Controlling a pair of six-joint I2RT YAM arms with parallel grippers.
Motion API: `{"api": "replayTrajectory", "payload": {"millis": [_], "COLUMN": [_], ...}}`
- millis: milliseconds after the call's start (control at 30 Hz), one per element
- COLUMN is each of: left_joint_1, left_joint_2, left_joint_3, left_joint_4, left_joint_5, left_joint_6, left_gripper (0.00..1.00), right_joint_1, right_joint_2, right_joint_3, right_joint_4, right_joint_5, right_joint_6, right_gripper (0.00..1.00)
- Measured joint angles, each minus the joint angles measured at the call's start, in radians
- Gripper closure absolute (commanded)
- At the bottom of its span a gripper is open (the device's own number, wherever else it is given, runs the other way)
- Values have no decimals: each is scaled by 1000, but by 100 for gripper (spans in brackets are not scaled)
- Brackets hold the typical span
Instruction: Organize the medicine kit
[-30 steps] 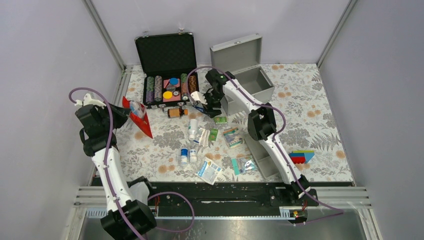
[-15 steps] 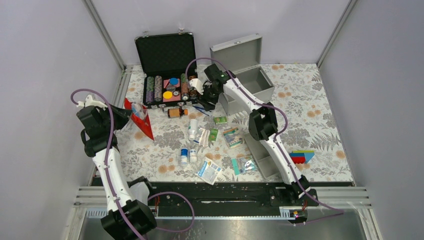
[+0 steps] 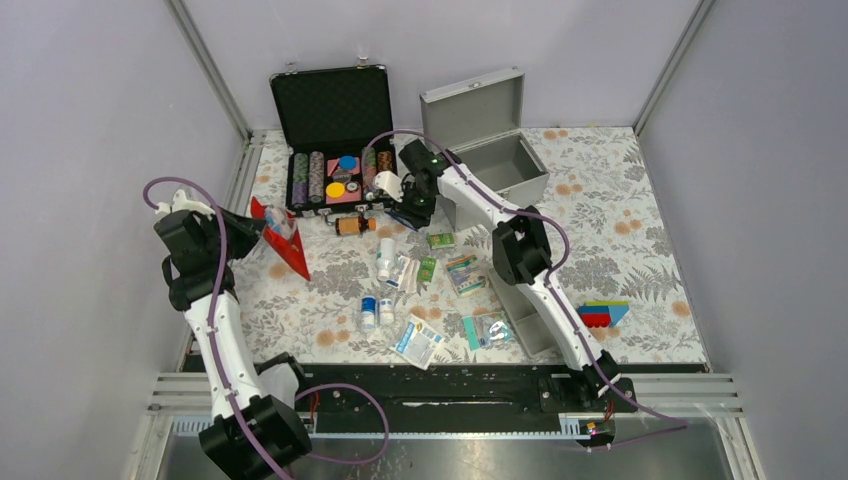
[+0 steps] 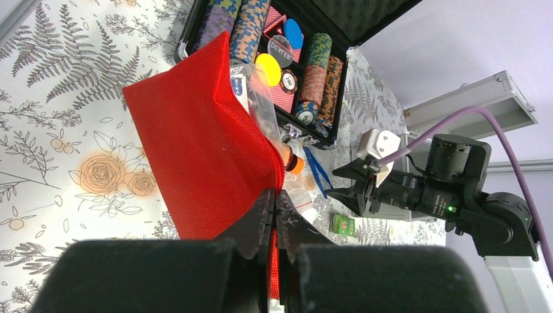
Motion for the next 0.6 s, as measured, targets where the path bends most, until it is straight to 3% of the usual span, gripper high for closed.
{"api": "replayTrajectory", "payload": {"millis": [67, 200, 300, 600], "left_joint_1": [-3, -9, -14, -29], "left_joint_2": [-2, -5, -9, -9], "left_joint_3": [0, 0, 0, 0], "left_joint_4": [0, 0, 0, 0], "left_joint_5": [2, 4, 4, 11], "left_joint_6": [0, 0, 0, 2], "left_gripper": [100, 100, 100, 100], "right_joint_1": [10, 22, 25, 20], "right_joint_2": [-2, -7, -8, -18], "right_joint_3": [-3, -13, -15, -25], "right_joint_4": [0, 1, 0, -41], "right_joint_5": [3, 12, 14, -28], "right_joint_6": [-30, -87, -131, -185], "right_gripper": [64, 72, 98, 100]}}
